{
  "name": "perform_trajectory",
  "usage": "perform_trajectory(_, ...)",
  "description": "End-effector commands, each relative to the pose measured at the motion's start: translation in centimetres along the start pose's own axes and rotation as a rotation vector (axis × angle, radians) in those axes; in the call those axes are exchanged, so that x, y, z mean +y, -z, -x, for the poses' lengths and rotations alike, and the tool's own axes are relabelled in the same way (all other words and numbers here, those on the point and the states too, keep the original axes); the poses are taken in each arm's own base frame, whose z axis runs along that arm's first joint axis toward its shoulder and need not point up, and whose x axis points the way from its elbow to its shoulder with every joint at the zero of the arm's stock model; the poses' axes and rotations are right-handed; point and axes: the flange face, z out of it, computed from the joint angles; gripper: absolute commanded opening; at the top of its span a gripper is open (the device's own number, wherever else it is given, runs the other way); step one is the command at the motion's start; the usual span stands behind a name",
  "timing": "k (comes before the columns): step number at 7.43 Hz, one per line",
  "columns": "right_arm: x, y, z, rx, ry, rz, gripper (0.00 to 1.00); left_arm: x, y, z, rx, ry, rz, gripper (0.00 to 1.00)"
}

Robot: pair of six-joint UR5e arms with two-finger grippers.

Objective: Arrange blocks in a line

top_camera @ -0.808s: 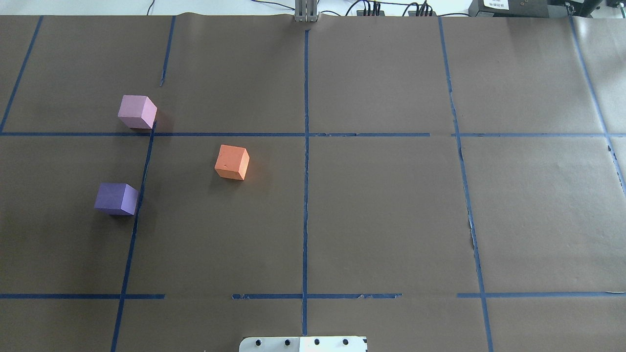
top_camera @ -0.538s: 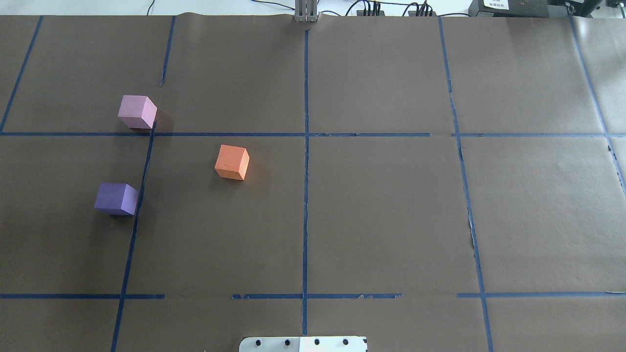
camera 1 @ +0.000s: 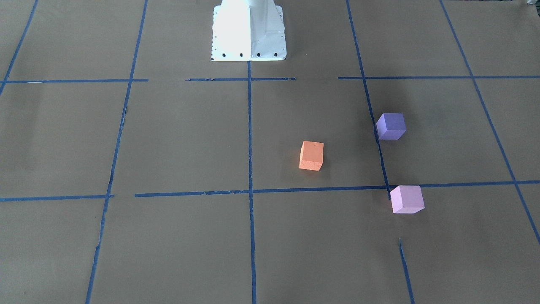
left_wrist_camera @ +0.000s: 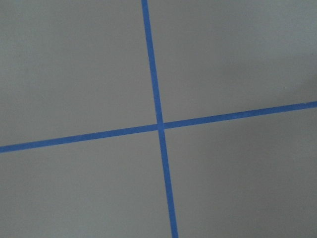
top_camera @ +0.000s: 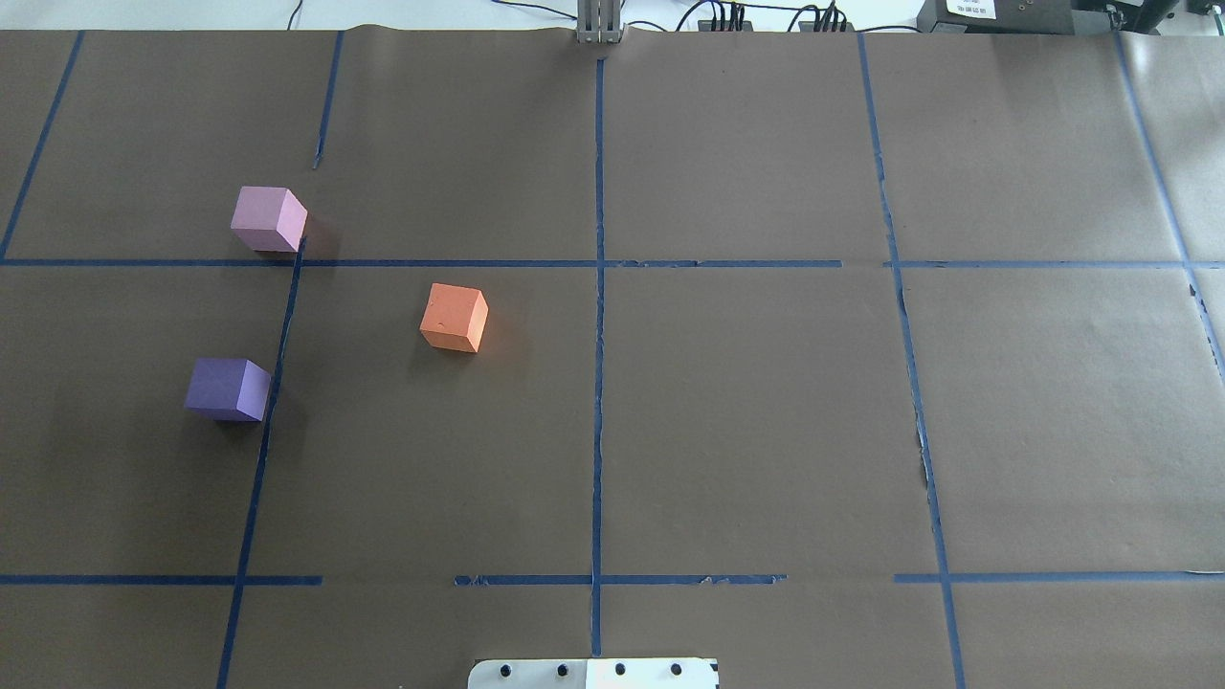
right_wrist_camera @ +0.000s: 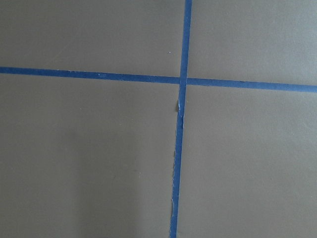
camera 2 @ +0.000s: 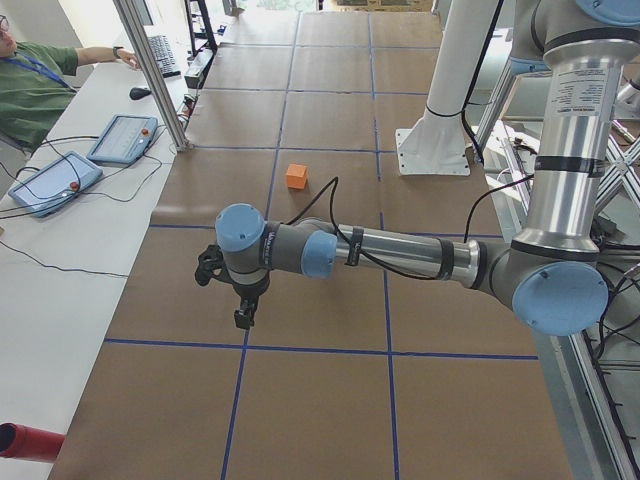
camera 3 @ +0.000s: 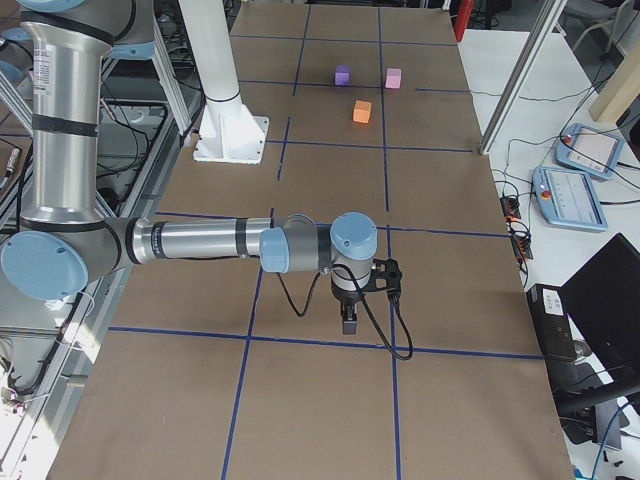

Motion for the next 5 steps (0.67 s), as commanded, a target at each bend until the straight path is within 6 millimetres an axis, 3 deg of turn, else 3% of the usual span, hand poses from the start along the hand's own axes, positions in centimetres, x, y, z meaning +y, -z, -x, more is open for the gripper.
perform_trajectory(1, 0.0, 0.0, 0.0, 0.000, 0.000, 0.000, 1.00, -4.3, 1.8, -9.7, 0.081, -0.178, -0.049, 1.00)
perform_trajectory(2, 0.0, 0.0, 0.0, 0.000, 0.000, 0.000, 1.00, -6.0, 2.8, -12.4, 0.091, -0.174, -0.076, 1.00)
perform_trajectory(3, 0.0, 0.0, 0.0, 0.000, 0.000, 0.000, 1.00, -8.9, 2.0, -18.6, 0.133, -0.178, -0.087, 1.00)
perform_trajectory(4, 0.0, 0.0, 0.0, 0.000, 0.000, 0.000, 1.00, -10.0, -0.5, -25.9, 0.187, -0.113, -0.068, 1.00)
perform_trajectory(5, 0.0, 0.0, 0.0, 0.000, 0.000, 0.000, 1.00, -10.6, -1.9, -31.0, 0.248, -0.125, -0.096, 1.00)
